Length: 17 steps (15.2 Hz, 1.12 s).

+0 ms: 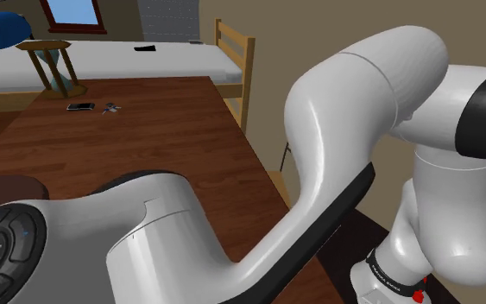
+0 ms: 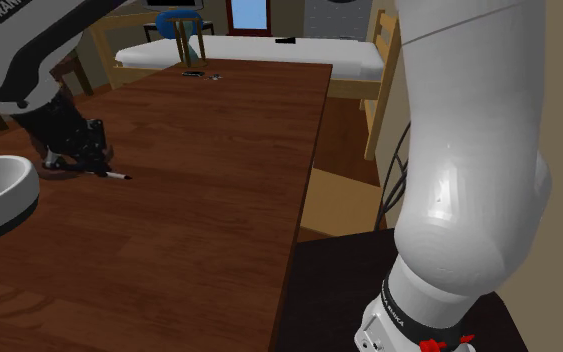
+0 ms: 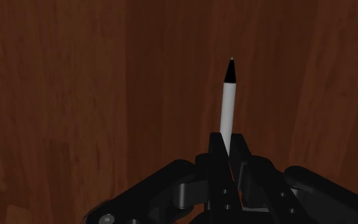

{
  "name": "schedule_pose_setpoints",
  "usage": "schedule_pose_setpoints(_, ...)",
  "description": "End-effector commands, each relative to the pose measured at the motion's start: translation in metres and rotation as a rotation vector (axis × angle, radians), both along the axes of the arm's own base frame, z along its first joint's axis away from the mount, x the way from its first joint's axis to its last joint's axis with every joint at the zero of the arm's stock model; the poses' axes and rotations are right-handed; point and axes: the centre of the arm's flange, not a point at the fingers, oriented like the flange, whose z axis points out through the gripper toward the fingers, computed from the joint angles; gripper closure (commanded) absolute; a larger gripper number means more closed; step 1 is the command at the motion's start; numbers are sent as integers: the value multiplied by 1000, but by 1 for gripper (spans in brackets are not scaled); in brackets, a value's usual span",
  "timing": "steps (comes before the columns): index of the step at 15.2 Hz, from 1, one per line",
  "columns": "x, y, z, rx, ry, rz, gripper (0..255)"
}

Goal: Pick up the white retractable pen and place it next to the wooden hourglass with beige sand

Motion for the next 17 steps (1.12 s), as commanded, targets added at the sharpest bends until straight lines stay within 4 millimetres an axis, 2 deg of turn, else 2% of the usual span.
schedule_pose_setpoints(1,0,0,-10,0,0,0,255)
schedule_pose_setpoints(7,0,0,-44,0,0,0,255)
schedule_pose_setpoints(14,0,0,-44,0,0,0,255)
schedule_pose_setpoints(15,0,0,-44,0,0,0,0)
schedule_pose_setpoints(17,0,0,-44,0,0,0,0)
